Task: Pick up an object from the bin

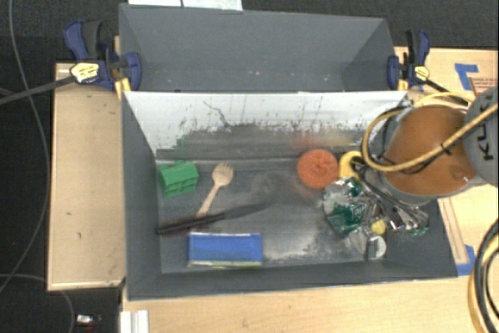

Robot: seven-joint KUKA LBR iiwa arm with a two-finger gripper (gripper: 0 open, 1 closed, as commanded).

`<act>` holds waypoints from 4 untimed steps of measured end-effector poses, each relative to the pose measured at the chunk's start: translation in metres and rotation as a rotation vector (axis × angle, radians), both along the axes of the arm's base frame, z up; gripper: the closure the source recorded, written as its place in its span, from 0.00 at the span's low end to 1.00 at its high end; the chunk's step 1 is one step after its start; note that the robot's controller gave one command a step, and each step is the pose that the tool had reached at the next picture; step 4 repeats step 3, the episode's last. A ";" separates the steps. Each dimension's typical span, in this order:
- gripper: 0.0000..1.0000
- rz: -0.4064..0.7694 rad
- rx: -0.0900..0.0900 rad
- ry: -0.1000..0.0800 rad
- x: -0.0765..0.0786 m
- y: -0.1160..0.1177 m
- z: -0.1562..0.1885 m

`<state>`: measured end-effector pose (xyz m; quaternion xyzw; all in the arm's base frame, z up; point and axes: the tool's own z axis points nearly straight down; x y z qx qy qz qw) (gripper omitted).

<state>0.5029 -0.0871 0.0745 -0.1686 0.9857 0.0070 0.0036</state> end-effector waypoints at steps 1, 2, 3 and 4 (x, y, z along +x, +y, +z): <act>1.00 -0.042 0.014 -0.003 -0.001 -0.009 0.001; 0.00 -0.043 0.013 -0.004 -0.001 -0.009 0.000; 0.00 -0.047 0.004 -0.001 -0.003 -0.015 -0.002; 0.00 -0.047 0.004 -0.001 -0.003 -0.015 -0.002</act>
Offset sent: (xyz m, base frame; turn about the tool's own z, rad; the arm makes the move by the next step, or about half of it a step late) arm 0.0000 0.0000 0.0000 0.0000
